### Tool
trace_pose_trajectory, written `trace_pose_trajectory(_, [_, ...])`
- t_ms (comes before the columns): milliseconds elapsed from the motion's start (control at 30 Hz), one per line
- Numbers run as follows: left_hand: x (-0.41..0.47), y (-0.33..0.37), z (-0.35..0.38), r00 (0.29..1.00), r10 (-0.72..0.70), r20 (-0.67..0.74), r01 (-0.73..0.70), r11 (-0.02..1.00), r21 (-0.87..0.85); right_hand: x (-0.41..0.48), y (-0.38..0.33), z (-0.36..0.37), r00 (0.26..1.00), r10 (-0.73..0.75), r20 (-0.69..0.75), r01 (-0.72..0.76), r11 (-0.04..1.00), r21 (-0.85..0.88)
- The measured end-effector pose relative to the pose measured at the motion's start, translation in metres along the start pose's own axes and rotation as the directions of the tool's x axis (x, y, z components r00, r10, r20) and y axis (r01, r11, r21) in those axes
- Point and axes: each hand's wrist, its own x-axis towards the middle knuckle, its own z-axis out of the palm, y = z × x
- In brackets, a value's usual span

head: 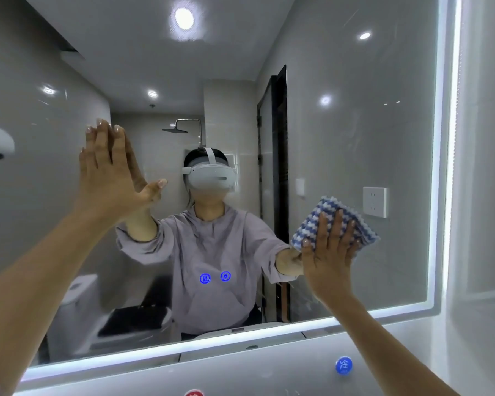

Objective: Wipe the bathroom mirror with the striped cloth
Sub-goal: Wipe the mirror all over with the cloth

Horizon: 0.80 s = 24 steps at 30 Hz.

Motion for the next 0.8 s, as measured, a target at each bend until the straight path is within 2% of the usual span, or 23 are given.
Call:
trace_pose_trajectory(67, [0.001, 0.000, 0.001, 1.000, -0.002, -0.012, 0.002, 1.000, -0.008, -0.013, -0.012, 0.008, 0.996, -0.087, 0.012, 0.088, 0.996, -0.016])
trace_pose_trajectory(267, [0.000, 0.002, -0.003, 1.000, -0.011, 0.001, 0.011, 1.000, -0.014, -0.050, -0.056, 0.027, 0.961, -0.250, -0.115, 0.258, 0.964, 0.058])
trace_pose_trajectory(533, [-0.001, 0.007, -0.008, 1.000, -0.014, 0.022, 0.014, 1.000, 0.000, -0.071, -0.071, 0.034, 0.949, -0.315, -0.001, 0.313, 0.943, 0.116])
trace_pose_trajectory(800, [-0.003, 0.012, -0.017, 0.999, -0.018, 0.051, 0.019, 1.000, -0.007, -0.061, -0.038, 0.034, 0.906, -0.424, 0.015, 0.423, 0.905, 0.040])
